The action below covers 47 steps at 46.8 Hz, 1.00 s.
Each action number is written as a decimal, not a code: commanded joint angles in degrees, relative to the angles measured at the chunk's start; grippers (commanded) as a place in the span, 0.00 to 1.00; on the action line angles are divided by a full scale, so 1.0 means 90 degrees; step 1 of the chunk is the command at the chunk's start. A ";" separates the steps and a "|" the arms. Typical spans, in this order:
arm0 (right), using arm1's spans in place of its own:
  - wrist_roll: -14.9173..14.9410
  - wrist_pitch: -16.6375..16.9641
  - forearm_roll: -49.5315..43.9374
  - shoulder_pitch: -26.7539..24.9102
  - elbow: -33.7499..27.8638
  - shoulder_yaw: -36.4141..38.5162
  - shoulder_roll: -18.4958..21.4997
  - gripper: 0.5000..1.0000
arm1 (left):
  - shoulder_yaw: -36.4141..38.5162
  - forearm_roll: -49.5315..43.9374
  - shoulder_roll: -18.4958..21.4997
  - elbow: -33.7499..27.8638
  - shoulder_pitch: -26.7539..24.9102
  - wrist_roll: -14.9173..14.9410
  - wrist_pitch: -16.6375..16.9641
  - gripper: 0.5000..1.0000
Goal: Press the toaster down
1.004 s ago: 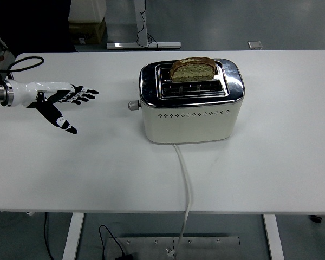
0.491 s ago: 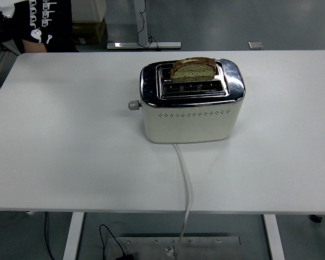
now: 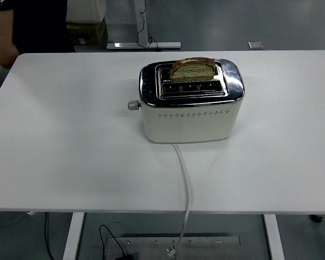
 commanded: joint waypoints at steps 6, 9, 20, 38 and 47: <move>0.0000 0.0000 -0.0003 0.0000 -0.0002 -0.0001 0.0000 1.00 | -0.0111 -0.0691 -0.0002 0.0261 0.0254 -0.0027 0.0049 1.00; 0.0000 0.0000 -0.0003 0.0000 -0.0002 0.0009 0.0000 1.00 | -0.0189 -0.0857 -0.0002 0.0349 0.0400 -0.0027 0.0088 1.00; 0.0000 0.0000 0.0006 -0.0010 -0.0002 -0.0001 0.0000 1.00 | -0.0902 -0.1287 -0.0217 0.0525 0.1103 -0.0027 0.0362 1.00; 0.0000 0.0000 0.0016 0.0000 -0.0002 -0.0001 0.0000 1.00 | -0.1342 -0.1307 -0.0558 0.0534 0.1719 -0.0027 0.0499 1.00; 0.0000 0.0000 0.0006 0.0000 -0.0002 -0.0001 0.0000 1.00 | -0.1342 -0.1287 -0.0842 0.0544 0.1885 -0.0300 0.0489 1.00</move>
